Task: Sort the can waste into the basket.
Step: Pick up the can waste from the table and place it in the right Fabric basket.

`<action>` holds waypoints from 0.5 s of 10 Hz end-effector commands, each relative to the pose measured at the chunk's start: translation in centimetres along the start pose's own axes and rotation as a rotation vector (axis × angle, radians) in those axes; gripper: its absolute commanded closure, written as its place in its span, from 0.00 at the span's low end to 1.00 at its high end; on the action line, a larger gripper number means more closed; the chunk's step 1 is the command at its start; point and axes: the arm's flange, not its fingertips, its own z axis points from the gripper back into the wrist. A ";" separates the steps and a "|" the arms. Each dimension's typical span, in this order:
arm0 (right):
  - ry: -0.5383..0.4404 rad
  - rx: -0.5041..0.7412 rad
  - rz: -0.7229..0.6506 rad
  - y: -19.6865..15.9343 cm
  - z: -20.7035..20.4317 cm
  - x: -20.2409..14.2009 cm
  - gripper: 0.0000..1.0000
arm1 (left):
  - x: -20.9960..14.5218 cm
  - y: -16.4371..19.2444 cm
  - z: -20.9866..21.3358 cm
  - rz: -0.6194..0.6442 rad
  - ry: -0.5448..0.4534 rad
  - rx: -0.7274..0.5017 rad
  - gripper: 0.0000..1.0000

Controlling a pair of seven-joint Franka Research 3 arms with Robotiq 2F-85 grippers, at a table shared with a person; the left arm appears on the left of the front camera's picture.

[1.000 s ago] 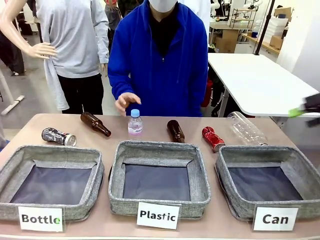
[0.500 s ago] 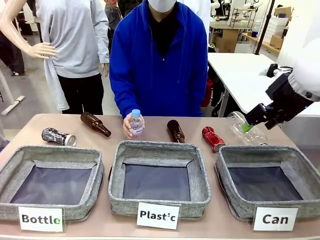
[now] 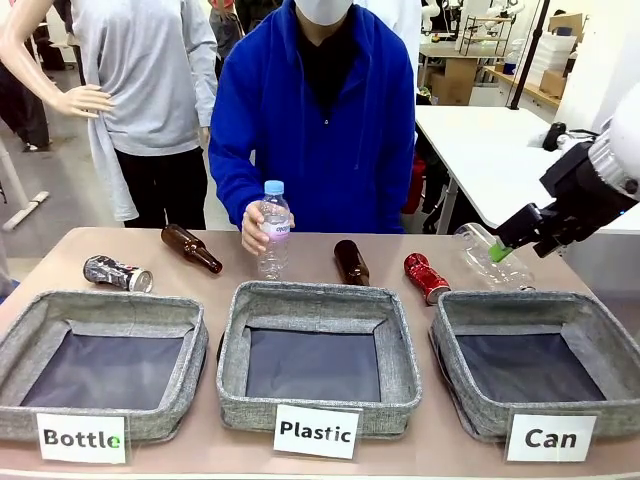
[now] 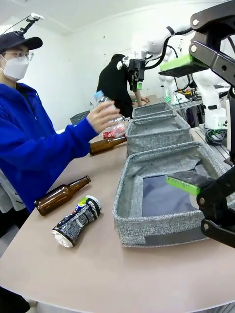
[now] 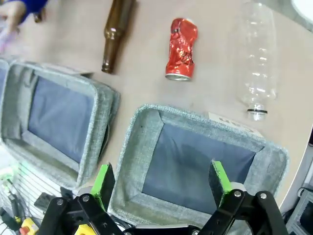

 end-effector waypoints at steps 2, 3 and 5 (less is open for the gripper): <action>0.125 -0.060 0.089 -0.2 -3.4 7.6 0.00 | 0.0 -0.1 0.2 -0.024 0.000 -0.016 0.00; 0.148 -0.085 0.106 -0.2 -4.5 9.1 0.00 | 0.0 -0.1 0.2 -0.024 0.000 -0.016 0.00; 0.174 -0.107 0.134 -0.8 -6.4 11.5 0.00 | 0.0 -0.1 0.2 -0.024 0.000 -0.016 0.00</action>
